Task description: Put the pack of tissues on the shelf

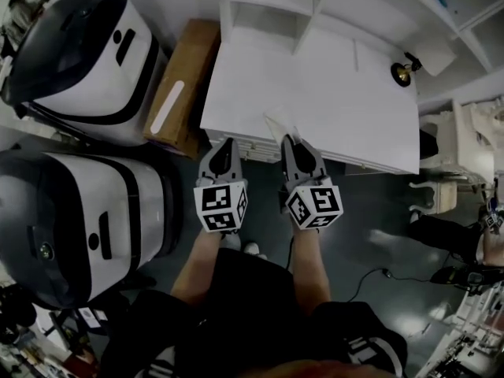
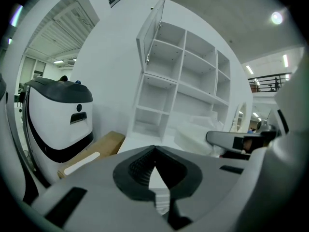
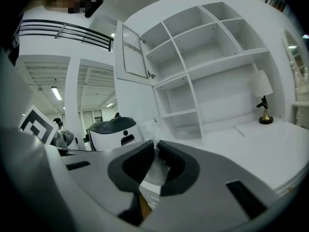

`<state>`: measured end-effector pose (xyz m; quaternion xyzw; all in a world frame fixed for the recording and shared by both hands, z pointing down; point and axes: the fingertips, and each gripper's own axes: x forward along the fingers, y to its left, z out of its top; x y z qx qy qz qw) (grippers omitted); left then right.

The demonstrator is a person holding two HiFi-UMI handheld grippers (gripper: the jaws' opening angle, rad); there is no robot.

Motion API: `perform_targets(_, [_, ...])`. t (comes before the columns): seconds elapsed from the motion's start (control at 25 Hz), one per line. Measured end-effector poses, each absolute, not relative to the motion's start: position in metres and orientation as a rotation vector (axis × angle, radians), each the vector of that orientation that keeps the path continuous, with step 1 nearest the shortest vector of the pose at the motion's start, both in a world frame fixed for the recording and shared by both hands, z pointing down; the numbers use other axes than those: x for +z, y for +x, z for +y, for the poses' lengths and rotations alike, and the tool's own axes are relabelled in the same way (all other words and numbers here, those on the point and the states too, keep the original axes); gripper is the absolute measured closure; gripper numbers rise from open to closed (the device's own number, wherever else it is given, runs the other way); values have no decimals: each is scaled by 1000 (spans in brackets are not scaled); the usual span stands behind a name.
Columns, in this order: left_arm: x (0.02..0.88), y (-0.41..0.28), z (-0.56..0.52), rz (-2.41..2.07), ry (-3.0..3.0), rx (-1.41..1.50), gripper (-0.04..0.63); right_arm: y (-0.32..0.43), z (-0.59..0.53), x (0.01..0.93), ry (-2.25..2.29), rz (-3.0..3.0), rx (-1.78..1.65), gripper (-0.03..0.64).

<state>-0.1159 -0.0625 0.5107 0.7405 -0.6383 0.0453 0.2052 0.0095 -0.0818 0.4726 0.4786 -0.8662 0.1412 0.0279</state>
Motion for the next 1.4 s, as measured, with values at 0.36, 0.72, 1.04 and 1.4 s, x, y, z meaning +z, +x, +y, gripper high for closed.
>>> perform_targets(0.36, [496,-138,-114,-1723,2127,106,586,-9,-119,458,1537,-2624,375,578])
perform_targets(0.72, [473,-164,-132,-1730,2148,32,584,-42,-156,430,1502,-2646,256,578])
perform_targets(1.04, [485,-242,-136,-1832,1958,-34,586,-116,-164,413,1296,-2698,136,578])
perform_targets(1.4, [504,-210,-137,-1681,1997,-78,586,-63,-172,429,1449,-2524,213,578])
